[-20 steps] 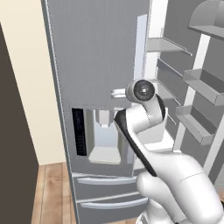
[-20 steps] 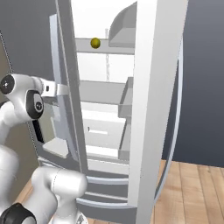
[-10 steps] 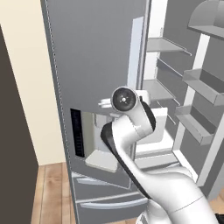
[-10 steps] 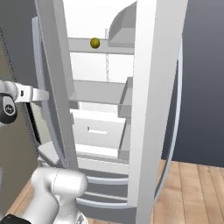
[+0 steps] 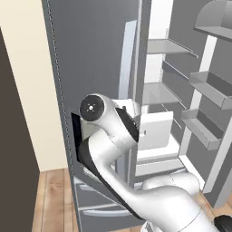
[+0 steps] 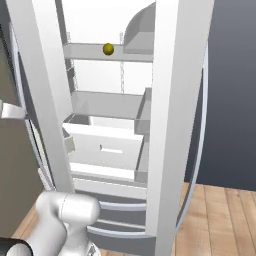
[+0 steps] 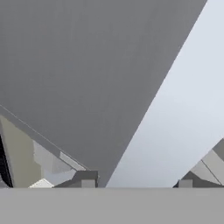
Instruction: Retrieve a lemon from the fridge and place it on the cutting board with the fish.
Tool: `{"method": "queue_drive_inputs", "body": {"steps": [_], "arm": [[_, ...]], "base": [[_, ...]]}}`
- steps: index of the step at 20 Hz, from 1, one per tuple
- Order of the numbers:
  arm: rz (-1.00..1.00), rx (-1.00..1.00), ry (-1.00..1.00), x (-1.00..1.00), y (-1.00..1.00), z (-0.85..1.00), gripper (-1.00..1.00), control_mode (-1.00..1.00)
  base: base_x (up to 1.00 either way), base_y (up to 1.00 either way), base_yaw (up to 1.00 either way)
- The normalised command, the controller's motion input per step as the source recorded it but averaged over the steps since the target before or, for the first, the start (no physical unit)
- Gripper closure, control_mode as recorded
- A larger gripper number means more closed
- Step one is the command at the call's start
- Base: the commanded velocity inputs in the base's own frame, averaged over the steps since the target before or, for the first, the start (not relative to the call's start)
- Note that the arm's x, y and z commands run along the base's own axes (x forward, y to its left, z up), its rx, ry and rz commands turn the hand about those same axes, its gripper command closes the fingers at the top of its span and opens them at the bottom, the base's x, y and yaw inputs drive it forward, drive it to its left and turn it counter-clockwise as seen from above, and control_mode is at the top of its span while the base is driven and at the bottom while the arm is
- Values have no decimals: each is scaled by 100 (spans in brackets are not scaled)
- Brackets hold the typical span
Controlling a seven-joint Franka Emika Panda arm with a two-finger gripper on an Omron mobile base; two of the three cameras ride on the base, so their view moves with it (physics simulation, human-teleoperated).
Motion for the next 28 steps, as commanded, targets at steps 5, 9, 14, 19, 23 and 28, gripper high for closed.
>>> {"method": "queue_drive_inputs", "body": {"steps": [5,9,14,19,23,28], "arm": [[-6,-10,19,-23,68,0,100,-100],[0,-3,3,-6,28,0,100,-100],[-1,-3,0,-4,28,0,-100,-100],[0,-1,0,-1,17,0,-100,-100],[-6,-4,0,-36,5,16,-100,-100],[-4,-6,0,-22,31,10,-100,-100]], "base": [[0,0,0],[0,0,0],[0,0,0],[0,0,0],[0,0,0],[0,0,0]]}}
